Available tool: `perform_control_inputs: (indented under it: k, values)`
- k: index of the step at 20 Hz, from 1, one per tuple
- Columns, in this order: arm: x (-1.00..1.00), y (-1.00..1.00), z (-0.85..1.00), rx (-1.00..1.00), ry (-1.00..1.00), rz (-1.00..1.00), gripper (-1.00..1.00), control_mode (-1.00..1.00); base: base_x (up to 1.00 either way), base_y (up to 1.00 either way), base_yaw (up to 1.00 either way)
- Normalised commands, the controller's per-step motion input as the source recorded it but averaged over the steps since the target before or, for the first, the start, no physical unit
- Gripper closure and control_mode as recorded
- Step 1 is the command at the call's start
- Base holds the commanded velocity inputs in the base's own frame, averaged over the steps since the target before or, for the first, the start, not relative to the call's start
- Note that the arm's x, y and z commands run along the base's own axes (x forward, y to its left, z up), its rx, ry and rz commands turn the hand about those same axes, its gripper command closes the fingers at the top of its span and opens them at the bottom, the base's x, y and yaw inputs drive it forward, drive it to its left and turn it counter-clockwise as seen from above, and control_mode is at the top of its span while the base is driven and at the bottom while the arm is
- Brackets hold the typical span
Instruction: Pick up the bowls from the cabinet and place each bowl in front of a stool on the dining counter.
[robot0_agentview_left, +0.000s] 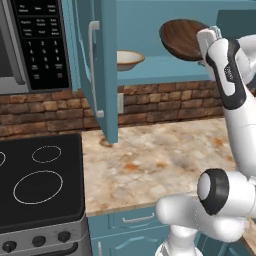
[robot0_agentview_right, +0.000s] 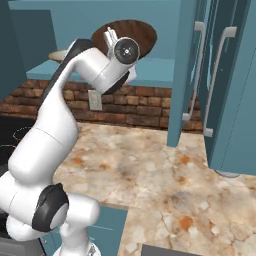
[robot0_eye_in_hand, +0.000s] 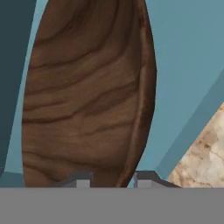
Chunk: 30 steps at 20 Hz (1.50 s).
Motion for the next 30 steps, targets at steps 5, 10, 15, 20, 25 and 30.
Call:
perform_control_inputs:
  k: [5,10,15,20,25,30]
  values:
    - [-1.0,0.0,0.0,0.0,0.01,0.0,1.0,-1.0,0.0,0.0,0.0]
    - [-1.0,0.0,0.03,0.06,0.12,0.0,1.0,-1.0,0.0,0.0,0.0]
    - [-1.0,0.0,0.0,0.06,0.33,0.0,1.0,-1.0,0.0,0.0,0.0]
    - [-1.0,0.01,-0.1,0.07,0.35,0.0,1.0,-1.0,0.0,0.0,0.0]
    - [-0.99,0.04,-0.19,0.03,0.22,0.0,1.0,-1.0,0.0,0.0,0.0]
    - [-0.73,0.35,-0.27,-0.02,0.03,0.04,1.0,-1.0,0.0,0.0,0.0]
